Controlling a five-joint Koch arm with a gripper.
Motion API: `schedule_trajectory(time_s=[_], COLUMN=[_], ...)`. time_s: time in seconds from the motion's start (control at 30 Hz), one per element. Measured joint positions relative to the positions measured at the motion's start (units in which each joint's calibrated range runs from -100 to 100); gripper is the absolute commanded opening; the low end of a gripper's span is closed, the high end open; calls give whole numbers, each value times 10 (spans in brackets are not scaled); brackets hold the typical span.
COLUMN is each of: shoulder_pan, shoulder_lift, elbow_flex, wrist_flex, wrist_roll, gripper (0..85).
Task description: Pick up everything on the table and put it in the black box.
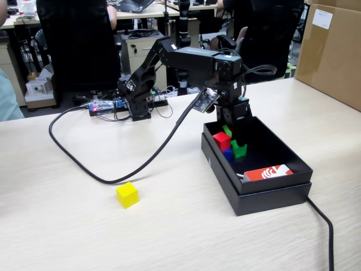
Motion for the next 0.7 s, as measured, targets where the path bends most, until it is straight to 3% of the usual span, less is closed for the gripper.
schedule_trajectory(time_s=[0.07, 0.1, 0.13, 0.3, 0.43, 0.7], shoulder_pan=[0, 0, 0, -27, -75, -197], shoulder_lift=[-13, -26, -67, -238, -342, -342], elbow_flex=[-3, -6, -13, -33, -61, -99], wrist_flex=[0, 0, 0, -1, -1, -1], wrist_roll=[0, 0, 0, -15, -54, -143], gripper=[306, 380, 395, 430, 457, 469])
